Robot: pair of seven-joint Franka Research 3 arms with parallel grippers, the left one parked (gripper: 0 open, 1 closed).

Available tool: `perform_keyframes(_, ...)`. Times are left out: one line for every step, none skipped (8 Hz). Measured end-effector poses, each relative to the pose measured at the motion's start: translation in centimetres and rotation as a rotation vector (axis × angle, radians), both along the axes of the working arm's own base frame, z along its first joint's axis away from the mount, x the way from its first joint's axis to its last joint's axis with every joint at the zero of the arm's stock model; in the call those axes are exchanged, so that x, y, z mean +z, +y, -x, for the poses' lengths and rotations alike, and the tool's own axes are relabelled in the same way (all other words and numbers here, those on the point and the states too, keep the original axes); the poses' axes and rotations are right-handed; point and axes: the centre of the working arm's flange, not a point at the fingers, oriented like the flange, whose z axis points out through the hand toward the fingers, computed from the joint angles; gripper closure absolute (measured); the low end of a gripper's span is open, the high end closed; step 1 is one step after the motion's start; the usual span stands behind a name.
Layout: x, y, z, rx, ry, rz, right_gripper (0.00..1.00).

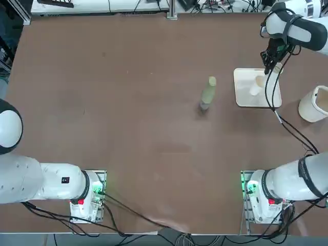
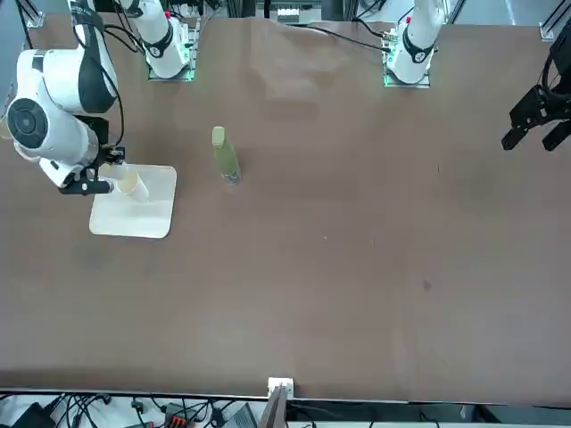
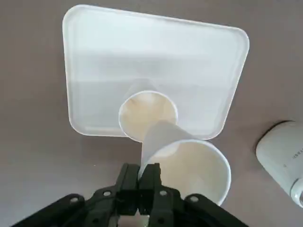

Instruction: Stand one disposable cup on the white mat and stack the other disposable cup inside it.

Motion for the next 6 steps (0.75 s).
perform_keyframes(0.0, 0.1, -0.1, 0.003, -0.012, -0.001, 0.98)
perform_keyframes(0.1, 0.2, -0.4, 0.005, -0.030, -0.003, 0.98)
perform_keyframes(0.1, 0.4, -0.5, 0.009, -0.042, -0.005, 0.98)
perform_keyframes(-0.1, 0.8, -0.7, 0.017, -0.049, -0.006, 0.98)
perform_keyframes(-0.3, 1.1, -0.8, 0.023, -0.054, -0.006, 0.98)
perform_keyframes(-0.6, 1.2, -0.9, 0.024, -0.051, -0.006, 0.97)
